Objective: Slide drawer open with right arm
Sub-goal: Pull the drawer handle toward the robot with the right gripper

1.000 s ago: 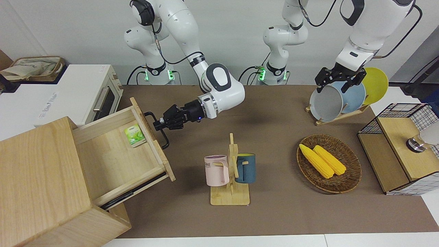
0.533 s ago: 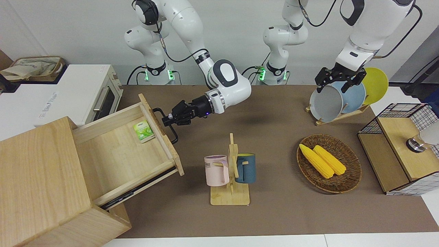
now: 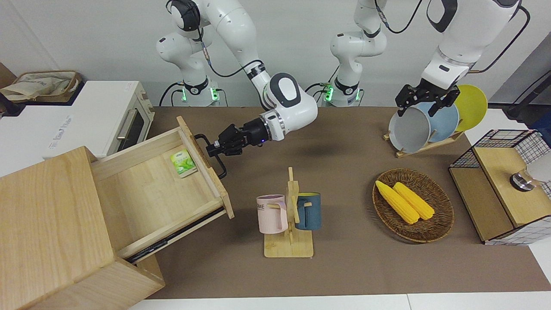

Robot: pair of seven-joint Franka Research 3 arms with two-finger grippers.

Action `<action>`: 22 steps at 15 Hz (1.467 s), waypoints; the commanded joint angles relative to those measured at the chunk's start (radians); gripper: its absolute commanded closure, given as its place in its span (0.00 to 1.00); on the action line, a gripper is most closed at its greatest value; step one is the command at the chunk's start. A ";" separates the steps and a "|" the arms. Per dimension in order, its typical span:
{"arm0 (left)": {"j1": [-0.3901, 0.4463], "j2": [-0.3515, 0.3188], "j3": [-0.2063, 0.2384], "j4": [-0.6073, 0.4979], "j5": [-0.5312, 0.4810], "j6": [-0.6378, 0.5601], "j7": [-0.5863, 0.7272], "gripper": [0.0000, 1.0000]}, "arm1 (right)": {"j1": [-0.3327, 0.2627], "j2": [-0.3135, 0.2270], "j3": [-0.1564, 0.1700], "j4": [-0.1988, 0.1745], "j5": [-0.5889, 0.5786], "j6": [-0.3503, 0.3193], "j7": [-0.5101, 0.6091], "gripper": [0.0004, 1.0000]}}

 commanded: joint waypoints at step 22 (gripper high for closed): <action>0.004 0.011 -0.006 0.024 0.017 -0.020 0.010 0.01 | 0.085 -0.010 -0.007 0.166 0.261 -0.089 0.116 0.02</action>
